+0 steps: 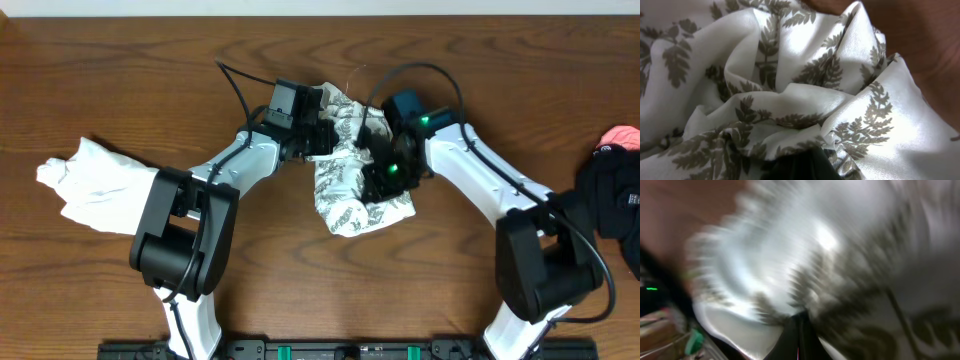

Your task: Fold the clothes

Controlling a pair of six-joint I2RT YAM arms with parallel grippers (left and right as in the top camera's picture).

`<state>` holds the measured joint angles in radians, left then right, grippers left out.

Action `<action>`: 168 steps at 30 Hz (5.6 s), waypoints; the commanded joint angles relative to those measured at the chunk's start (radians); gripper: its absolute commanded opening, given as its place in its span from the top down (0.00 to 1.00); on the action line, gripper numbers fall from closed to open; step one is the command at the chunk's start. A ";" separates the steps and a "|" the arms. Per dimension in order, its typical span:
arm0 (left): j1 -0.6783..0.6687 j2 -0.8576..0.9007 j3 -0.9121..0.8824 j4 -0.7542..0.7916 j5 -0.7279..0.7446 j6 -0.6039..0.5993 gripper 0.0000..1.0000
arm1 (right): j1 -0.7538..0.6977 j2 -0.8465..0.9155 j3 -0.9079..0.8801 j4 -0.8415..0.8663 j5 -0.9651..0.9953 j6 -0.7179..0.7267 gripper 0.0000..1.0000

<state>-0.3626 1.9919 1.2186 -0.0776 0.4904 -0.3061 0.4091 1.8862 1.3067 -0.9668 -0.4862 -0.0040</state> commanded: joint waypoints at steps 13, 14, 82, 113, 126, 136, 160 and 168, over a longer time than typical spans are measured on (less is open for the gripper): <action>0.045 0.009 -0.002 0.019 0.023 0.013 0.91 | -0.056 -0.066 -0.097 0.040 0.078 -0.039 0.99; 0.045 0.009 -0.002 0.019 0.023 0.013 0.91 | -0.056 -0.095 -0.089 0.043 0.035 -0.049 0.98; -0.069 -0.035 -0.027 -0.214 -0.154 -0.010 0.91 | -0.028 0.038 -0.090 0.058 -0.003 0.010 0.98; 0.129 -0.137 0.010 -0.209 -0.053 -0.001 0.92 | 0.001 -0.226 -0.181 0.095 0.163 0.024 0.88; 0.003 -0.194 0.010 -0.193 -0.142 0.051 0.59 | -0.164 -0.356 -0.181 0.230 0.138 0.187 0.10; -0.003 -0.194 0.010 -0.148 -0.140 0.051 0.47 | -0.253 -0.131 -0.181 0.313 0.130 0.137 0.01; -0.023 -0.028 0.010 0.120 -0.144 0.182 0.51 | -0.278 -0.108 -0.181 -0.085 0.085 0.273 0.01; -0.033 0.041 0.010 0.070 -0.050 0.171 0.64 | -0.278 -0.113 -0.185 -0.049 0.086 0.376 0.01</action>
<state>-0.3874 2.0266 1.2140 0.0181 0.3851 -0.1535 0.1413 1.7905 1.1225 -1.0439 -0.3904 0.2996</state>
